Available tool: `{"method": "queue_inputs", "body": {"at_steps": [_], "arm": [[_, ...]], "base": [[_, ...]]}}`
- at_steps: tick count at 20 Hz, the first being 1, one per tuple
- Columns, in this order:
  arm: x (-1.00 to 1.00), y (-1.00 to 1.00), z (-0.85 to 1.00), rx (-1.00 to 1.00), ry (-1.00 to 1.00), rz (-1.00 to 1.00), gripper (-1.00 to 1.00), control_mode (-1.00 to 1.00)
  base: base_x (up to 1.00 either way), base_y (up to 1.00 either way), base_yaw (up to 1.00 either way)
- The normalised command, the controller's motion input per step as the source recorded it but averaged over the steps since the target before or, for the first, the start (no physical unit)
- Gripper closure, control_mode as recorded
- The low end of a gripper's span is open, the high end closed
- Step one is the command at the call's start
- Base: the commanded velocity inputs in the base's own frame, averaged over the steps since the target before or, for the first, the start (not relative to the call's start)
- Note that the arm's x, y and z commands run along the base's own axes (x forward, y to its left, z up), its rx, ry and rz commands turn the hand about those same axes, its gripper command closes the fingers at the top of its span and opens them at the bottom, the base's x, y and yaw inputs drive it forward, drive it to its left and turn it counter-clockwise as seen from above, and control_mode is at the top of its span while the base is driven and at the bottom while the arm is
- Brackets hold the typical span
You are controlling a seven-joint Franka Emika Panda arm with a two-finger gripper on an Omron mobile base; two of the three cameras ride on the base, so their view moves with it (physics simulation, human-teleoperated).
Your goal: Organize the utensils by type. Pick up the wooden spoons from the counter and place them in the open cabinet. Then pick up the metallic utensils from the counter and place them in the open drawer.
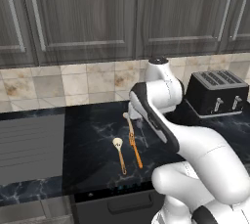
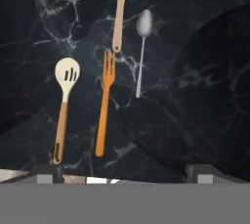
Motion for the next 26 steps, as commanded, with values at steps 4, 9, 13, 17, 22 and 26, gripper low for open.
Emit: {"method": "queue_inputs", "body": {"at_steps": [4,9,13,17,22,26], "arm": [[0.42,0.43,-0.37,-0.07,0.06,0.0,-1.0,-1.0],[0.62,0.19,-0.26,-0.01,0.03,0.03,-1.0,-1.0],[0.52,0.09,-0.37,0.0,0.02,0.0,-1.0,-1.0],[0.39,0.01,-0.39,0.0,0.0,0.0,-1.0,-1.0],[0.34,0.0,-0.38,0.0,0.0,0.0,-1.0,-1.0],[0.35,0.0,-0.31,0.0,0.0,-0.04,-1.0,-1.0]], "base": [[0.0,0.0,0.0],[0.0,0.0,0.0],[0.0,0.0,0.0],[0.0,0.0,0.0],[0.0,0.0,0.0],[0.0,0.0,0.0]]}}
